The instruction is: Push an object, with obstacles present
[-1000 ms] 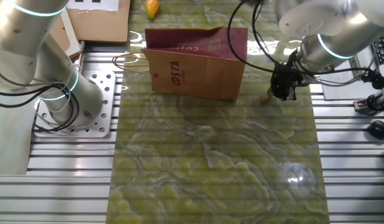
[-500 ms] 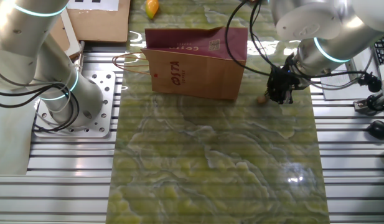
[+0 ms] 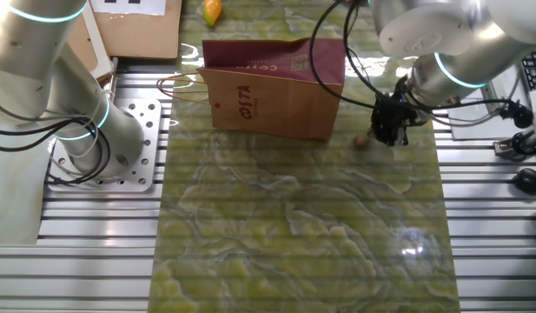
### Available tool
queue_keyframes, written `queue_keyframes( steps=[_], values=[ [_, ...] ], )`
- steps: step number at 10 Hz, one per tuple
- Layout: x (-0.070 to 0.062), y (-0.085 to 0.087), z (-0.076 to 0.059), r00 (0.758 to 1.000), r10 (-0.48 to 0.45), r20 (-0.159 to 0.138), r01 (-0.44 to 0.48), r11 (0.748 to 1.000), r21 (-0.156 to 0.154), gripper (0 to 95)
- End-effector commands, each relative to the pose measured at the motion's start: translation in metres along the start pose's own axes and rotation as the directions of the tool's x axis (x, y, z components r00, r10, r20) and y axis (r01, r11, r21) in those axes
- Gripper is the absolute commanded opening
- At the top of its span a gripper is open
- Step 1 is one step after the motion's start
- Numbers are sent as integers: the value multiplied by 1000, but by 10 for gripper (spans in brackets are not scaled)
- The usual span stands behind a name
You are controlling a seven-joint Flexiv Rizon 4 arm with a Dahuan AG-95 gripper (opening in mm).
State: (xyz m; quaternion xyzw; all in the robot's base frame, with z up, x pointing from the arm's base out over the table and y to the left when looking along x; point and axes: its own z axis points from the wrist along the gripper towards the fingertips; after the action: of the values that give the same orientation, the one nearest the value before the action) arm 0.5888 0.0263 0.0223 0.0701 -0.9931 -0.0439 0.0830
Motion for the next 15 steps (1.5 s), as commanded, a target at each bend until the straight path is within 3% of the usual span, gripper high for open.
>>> queue_keyframes(
  steps=[1,3,8,12,15],
  values=[
    [2,11,-4,999,28,-46,-29,999,-20,0],
    [4,10,-2,997,15,-74,-17,1000,-26,0],
    [12,5,6,994,-14,-109,7,998,-57,0],
    [17,2,12,992,-25,-121,18,998,-58,0],
    [19,0,13,992,-18,-124,15,999,-30,0]
  ],
)
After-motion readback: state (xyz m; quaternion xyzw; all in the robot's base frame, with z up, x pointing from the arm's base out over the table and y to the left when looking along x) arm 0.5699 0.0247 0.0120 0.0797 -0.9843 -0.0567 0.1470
